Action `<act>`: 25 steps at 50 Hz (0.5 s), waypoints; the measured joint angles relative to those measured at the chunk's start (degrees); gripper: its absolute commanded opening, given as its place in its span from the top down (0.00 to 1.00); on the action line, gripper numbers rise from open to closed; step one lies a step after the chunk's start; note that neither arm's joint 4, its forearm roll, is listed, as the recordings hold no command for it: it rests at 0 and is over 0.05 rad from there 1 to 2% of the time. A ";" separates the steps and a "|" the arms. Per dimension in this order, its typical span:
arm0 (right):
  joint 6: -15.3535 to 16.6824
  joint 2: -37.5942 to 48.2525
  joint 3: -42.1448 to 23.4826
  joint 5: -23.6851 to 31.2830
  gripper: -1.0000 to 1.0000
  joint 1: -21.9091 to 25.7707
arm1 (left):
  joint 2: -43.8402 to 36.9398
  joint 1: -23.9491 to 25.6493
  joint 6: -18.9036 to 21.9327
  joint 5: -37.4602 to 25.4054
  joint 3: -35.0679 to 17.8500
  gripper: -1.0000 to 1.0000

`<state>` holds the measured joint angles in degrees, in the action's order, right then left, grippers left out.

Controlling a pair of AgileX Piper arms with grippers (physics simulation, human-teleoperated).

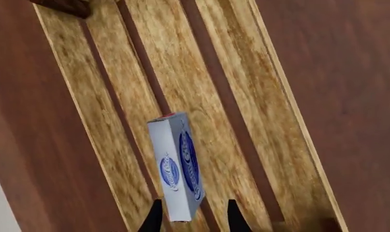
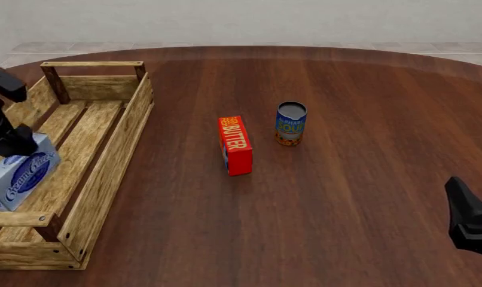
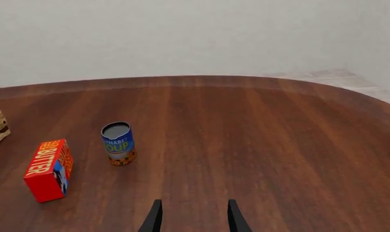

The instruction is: Pick up the cream cheese and put it in the tray.

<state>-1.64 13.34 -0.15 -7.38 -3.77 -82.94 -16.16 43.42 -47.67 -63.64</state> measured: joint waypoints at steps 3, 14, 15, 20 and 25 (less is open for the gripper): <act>-0.02 -0.15 0.00 0.09 0.00 -0.02 | 1.46 0.97 -0.22 -1.53 -0.97 0.00; -0.04 -0.44 0.00 0.26 0.00 -0.19 | 6.56 5.15 -1.75 -6.45 -3.84 0.00; -0.05 -0.46 0.00 0.27 0.00 -0.19 | 7.03 5.50 -1.88 -6.81 -3.98 0.00; -0.07 -0.58 0.00 0.34 0.00 -0.18 | 9.54 7.12 -2.38 -8.18 -4.15 0.00; -0.07 -0.68 0.00 0.40 0.00 -0.19 | 12.11 8.45 -2.73 -8.93 -3.84 0.00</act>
<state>-1.71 12.67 -0.15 -6.98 -3.96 -70.83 -7.70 40.70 -56.60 -67.49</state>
